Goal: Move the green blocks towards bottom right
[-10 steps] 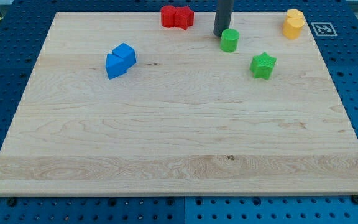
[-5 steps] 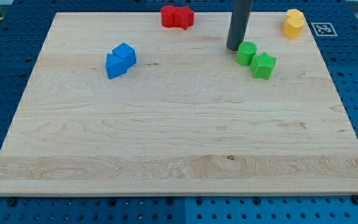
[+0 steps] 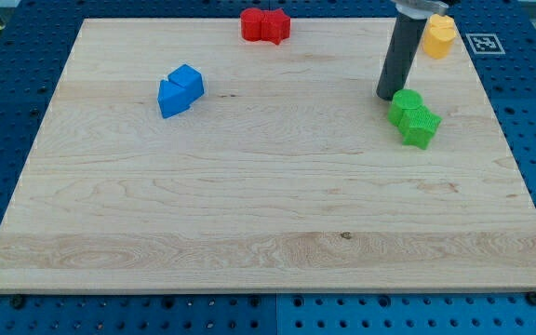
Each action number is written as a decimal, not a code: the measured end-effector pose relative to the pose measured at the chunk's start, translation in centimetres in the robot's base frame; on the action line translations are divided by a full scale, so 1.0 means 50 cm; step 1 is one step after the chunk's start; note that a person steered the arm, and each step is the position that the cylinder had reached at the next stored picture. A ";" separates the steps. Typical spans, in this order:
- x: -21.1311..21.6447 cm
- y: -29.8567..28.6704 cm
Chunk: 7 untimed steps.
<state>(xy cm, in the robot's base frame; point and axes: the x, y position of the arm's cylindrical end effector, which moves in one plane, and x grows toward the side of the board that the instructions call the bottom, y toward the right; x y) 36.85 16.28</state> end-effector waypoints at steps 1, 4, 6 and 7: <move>0.034 0.027; 0.139 0.084; 0.219 0.128; 0.247 0.128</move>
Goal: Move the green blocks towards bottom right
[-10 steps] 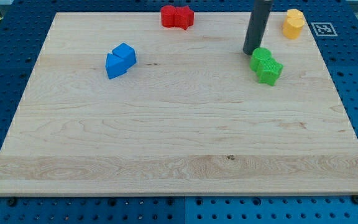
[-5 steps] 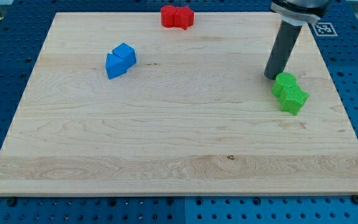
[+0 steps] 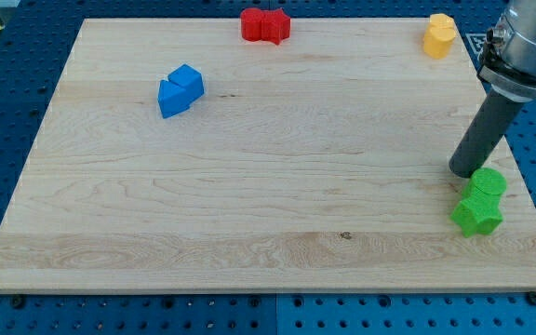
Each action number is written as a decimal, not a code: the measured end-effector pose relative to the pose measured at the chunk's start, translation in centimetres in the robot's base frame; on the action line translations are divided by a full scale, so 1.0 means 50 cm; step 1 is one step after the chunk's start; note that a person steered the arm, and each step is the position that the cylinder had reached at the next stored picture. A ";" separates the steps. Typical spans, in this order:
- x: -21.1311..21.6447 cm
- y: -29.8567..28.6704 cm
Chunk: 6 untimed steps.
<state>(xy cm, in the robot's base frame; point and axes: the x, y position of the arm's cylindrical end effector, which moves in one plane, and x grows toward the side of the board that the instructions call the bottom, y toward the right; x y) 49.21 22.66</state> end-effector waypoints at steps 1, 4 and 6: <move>0.023 0.000; 0.065 0.009; 0.063 0.037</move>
<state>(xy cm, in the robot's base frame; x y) 52.38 24.51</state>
